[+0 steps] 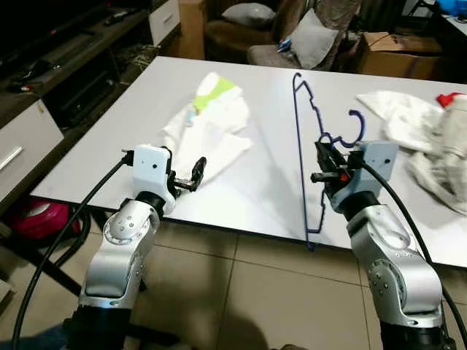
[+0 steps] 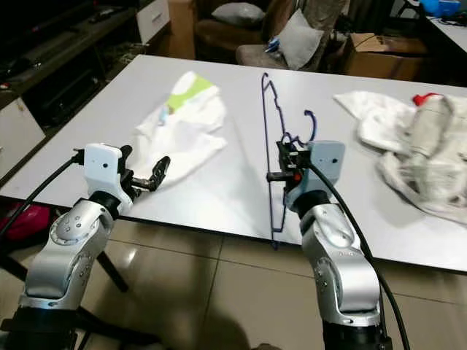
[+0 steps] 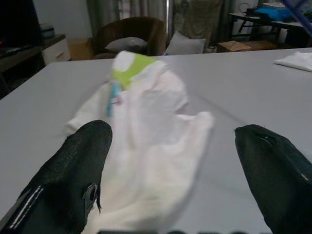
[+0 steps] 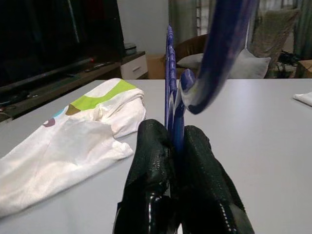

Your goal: Hang hanger

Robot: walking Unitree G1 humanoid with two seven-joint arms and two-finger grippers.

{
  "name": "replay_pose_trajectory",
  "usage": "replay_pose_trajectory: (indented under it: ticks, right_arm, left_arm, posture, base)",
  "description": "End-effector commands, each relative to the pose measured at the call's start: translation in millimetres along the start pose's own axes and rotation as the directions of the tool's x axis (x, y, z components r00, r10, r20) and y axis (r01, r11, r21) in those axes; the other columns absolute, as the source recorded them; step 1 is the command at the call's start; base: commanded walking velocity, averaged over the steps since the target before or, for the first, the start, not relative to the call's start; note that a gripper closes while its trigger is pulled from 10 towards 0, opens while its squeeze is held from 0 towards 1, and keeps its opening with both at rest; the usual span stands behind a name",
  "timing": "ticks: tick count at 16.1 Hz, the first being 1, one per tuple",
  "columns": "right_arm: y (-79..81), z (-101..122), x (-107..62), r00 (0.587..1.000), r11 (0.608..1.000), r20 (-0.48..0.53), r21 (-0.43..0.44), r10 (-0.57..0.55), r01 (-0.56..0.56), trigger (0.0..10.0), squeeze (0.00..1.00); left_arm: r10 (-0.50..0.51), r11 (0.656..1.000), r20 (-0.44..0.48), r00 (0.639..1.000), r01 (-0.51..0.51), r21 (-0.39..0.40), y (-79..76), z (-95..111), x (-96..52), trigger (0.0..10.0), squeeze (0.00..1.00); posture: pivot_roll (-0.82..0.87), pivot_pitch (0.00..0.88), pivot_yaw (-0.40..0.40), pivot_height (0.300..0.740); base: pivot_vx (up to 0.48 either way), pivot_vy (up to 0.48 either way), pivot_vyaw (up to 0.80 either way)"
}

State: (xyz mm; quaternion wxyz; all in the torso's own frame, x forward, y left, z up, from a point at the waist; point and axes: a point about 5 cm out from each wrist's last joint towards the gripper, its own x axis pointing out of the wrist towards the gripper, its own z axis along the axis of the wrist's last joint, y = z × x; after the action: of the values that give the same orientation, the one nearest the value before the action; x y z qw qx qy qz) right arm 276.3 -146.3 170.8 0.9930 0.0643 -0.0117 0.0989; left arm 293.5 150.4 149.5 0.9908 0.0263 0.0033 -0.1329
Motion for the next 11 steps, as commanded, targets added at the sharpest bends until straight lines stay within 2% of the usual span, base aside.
replay_pose_trajectory:
  ticks: [1, 3, 4, 7, 8, 11]
  right_arm:
    - [1.1, 2.8, -1.9, 1.000, 1.000, 0.004, -0.015, 0.007, -0.007, 10.0, 0.00]
    - [-2.8, 4.7, 1.4, 1.000, 0.987, -0.011, -0.158, -0.009, 0.007, 10.0, 0.00]
    - [-5.8, 6.1, 3.2, 1.000, 0.980, -0.006, -0.197, -0.028, 0.026, 10.0, 0.00]
    - [-5.4, 8.3, 2.6, 0.999, 0.990, 0.016, -0.133, -0.042, 0.044, 10.0, 0.00]
    - [-5.5, 7.4, 1.7, 0.999, 0.990, 0.014, -0.132, -0.049, 0.051, 10.0, 0.00]
    - [-14.3, 7.2, -0.2, 0.988, 0.988, 0.029, -0.028, -0.154, 0.155, 10.0, 0.00]
  left_arm:
    - [0.004, 1.000, 0.010, 1.000, -0.004, 0.009, -0.9, 1.9, 1.4, 10.0, 0.38]
    - [-0.004, 1.000, 0.025, 1.000, 0.004, 0.002, -3.5, 6.1, 7.3, 10.0, 0.38]
    - [-0.014, 1.000, 0.031, 0.999, 0.014, 0.002, -6.4, 8.6, 9.9, 10.0, 0.38]
    - [-0.030, 1.000, 0.031, 0.999, 0.030, 0.003, -9.8, 7.4, 9.4, 10.0, 0.38]
    - [-0.025, 1.000, 0.029, 0.999, 0.025, 0.002, -9.3, 6.2, 9.8, 10.0, 0.38]
    - [-0.044, 0.999, 0.040, 0.998, 0.045, -0.004, -15.0, 10.6, 12.8, 10.0, 0.38]
  posture:
    - [-0.09, 0.000, 0.028, 0.740]
    - [-0.10, 0.000, 0.031, 0.740]
    - [-0.09, 0.000, 0.036, 0.740]
    - [-0.10, 0.000, 0.030, 0.740]
    - [-0.10, 0.000, 0.029, 0.740]
    - [-0.09, 0.003, 0.035, 0.740]
  base:
    - [0.000, -0.352, 0.00]
    - [0.000, -0.356, 0.00]
    - [0.000, -0.352, 0.00]
    - [0.000, -0.354, -0.14]
    - [0.000, -0.352, -0.61]
    - [0.000, -0.354, -0.80]
